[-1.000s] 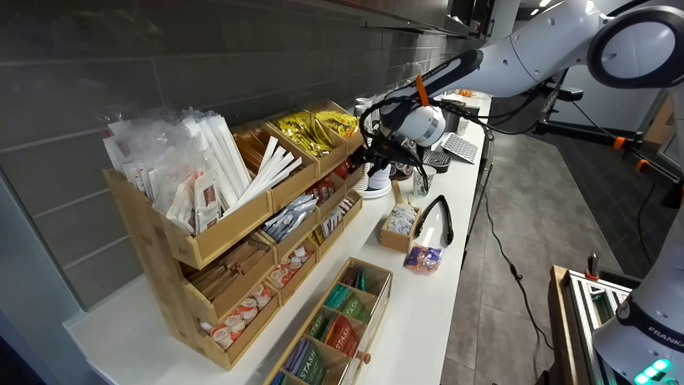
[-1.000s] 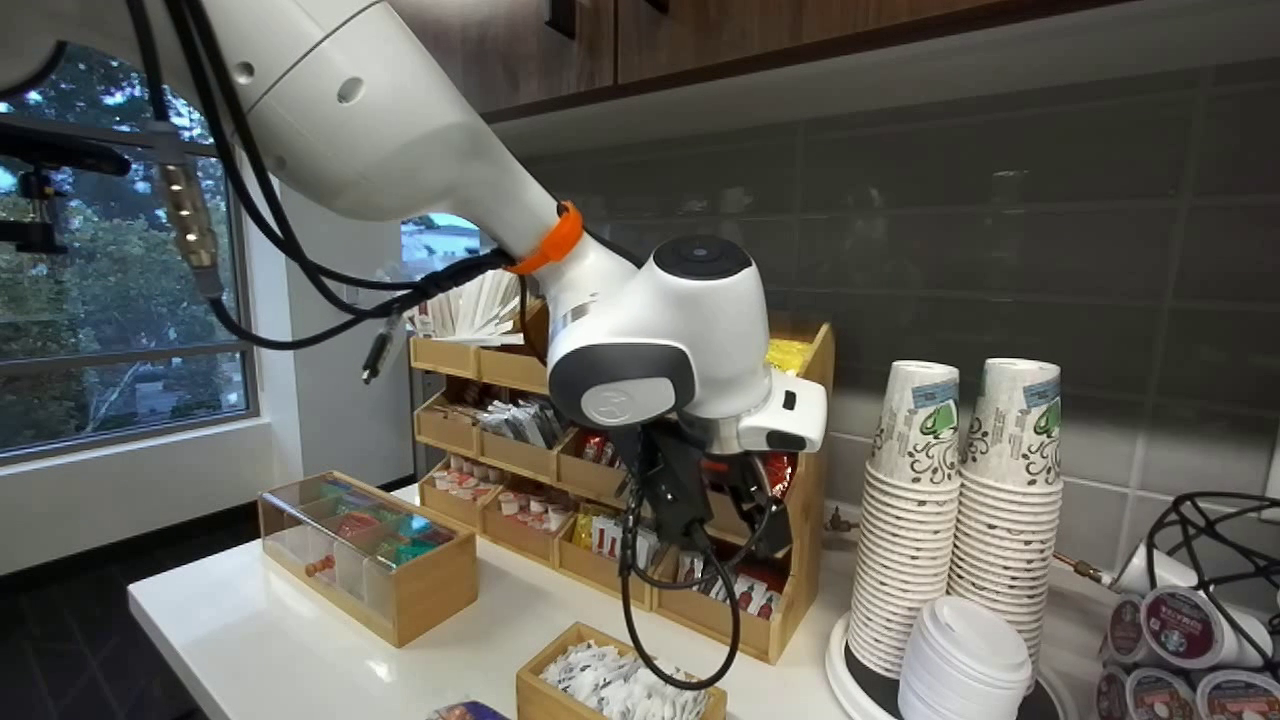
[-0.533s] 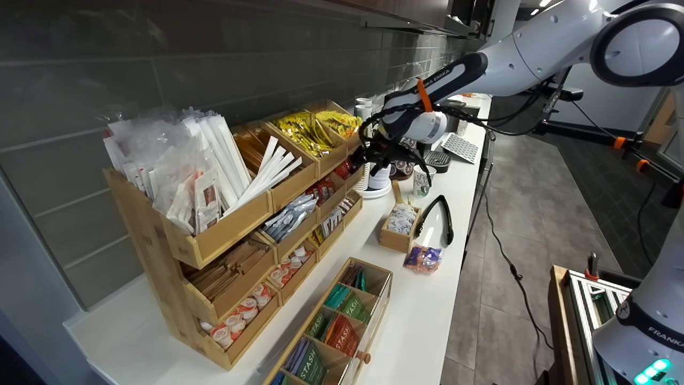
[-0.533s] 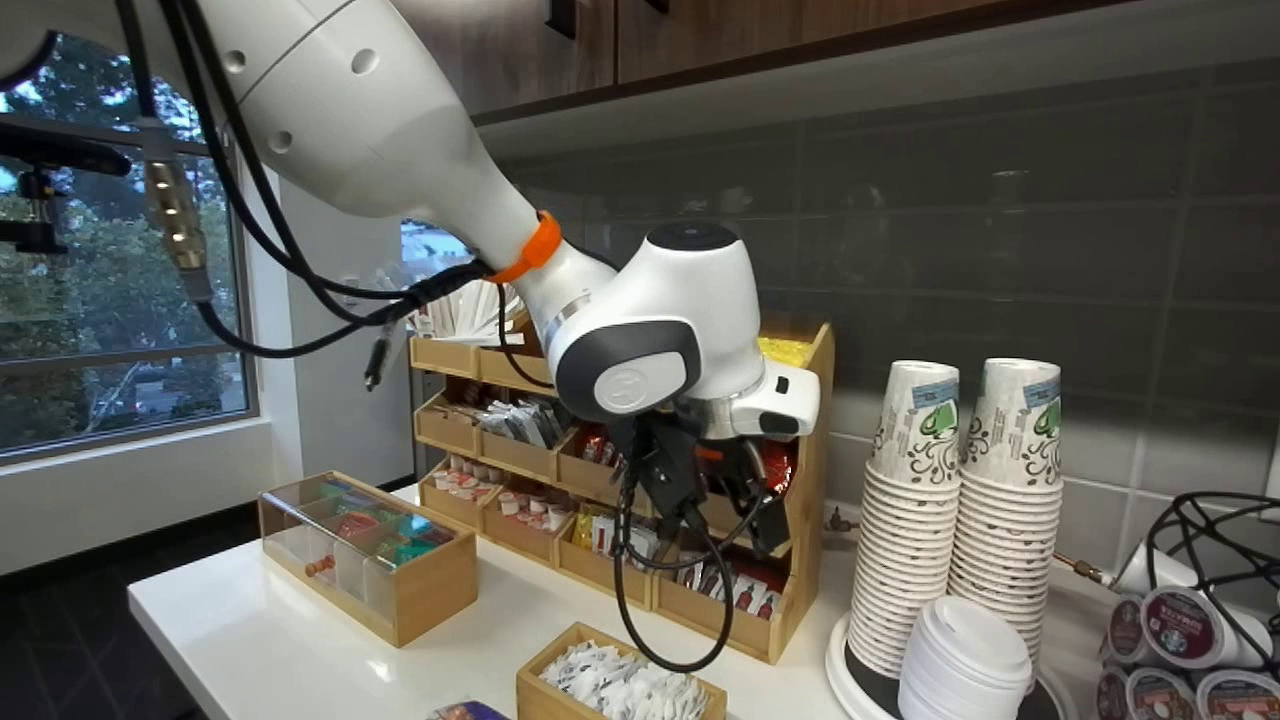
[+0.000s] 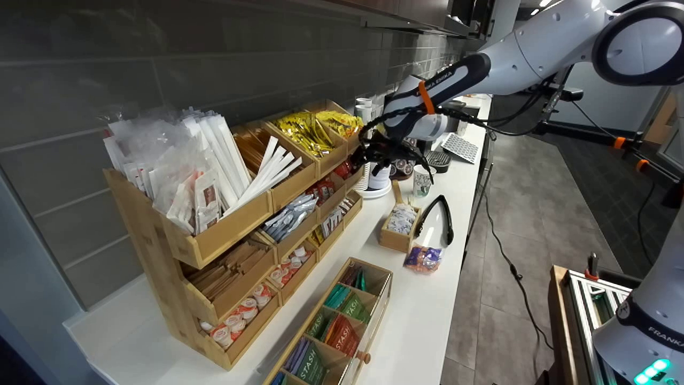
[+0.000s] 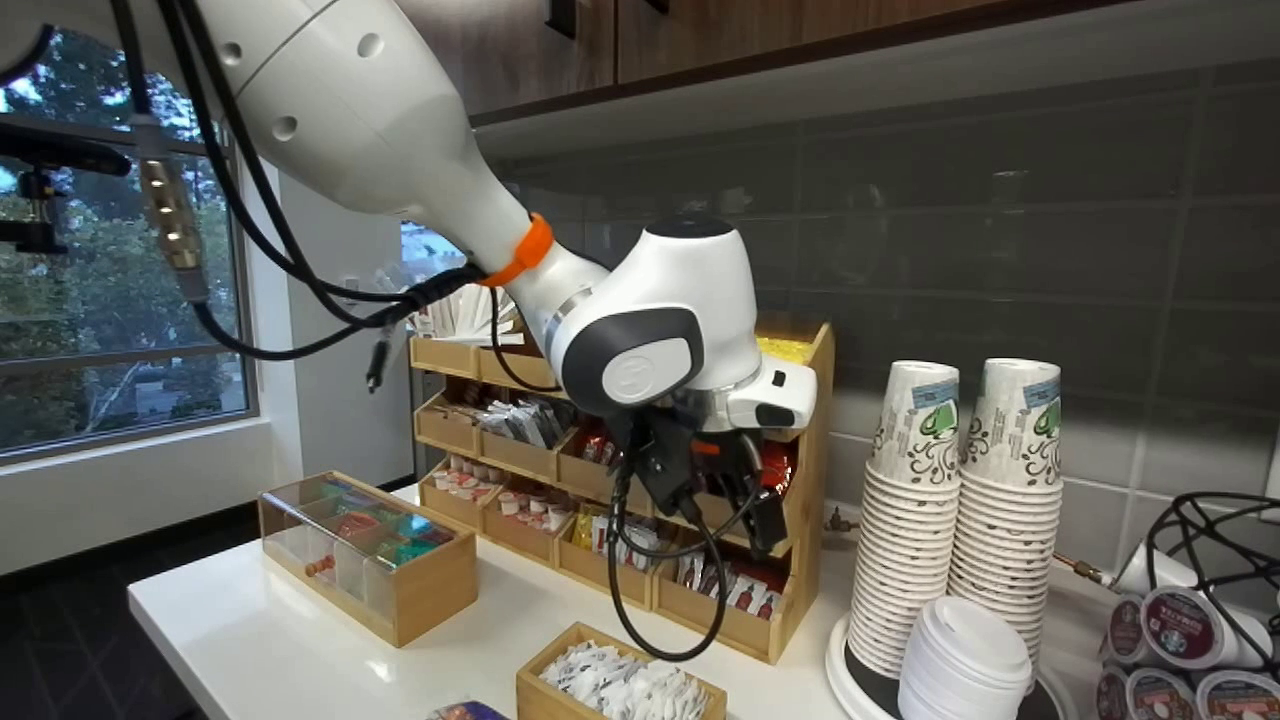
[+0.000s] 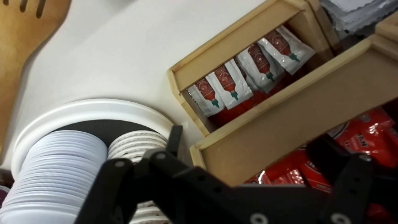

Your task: Put one red sachet on the counter.

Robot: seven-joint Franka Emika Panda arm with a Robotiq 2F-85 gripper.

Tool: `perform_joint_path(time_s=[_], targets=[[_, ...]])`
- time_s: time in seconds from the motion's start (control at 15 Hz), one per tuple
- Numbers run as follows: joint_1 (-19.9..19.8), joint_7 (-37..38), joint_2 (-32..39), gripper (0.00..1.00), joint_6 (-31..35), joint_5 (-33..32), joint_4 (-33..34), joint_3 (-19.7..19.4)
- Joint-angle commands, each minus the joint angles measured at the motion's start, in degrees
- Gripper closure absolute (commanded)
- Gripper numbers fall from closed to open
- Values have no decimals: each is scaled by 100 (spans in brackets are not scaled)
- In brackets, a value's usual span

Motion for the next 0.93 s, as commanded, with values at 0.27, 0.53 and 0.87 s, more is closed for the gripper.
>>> perform_joint_path(time_s=[0.27,0.53,0.87], targets=[[-87,227,-81,0,-320,-237,-12,77],[-58,331,-119,0,-541,-358,-49,11],[-41,397,-143,0,-543,-499,-54,-11]])
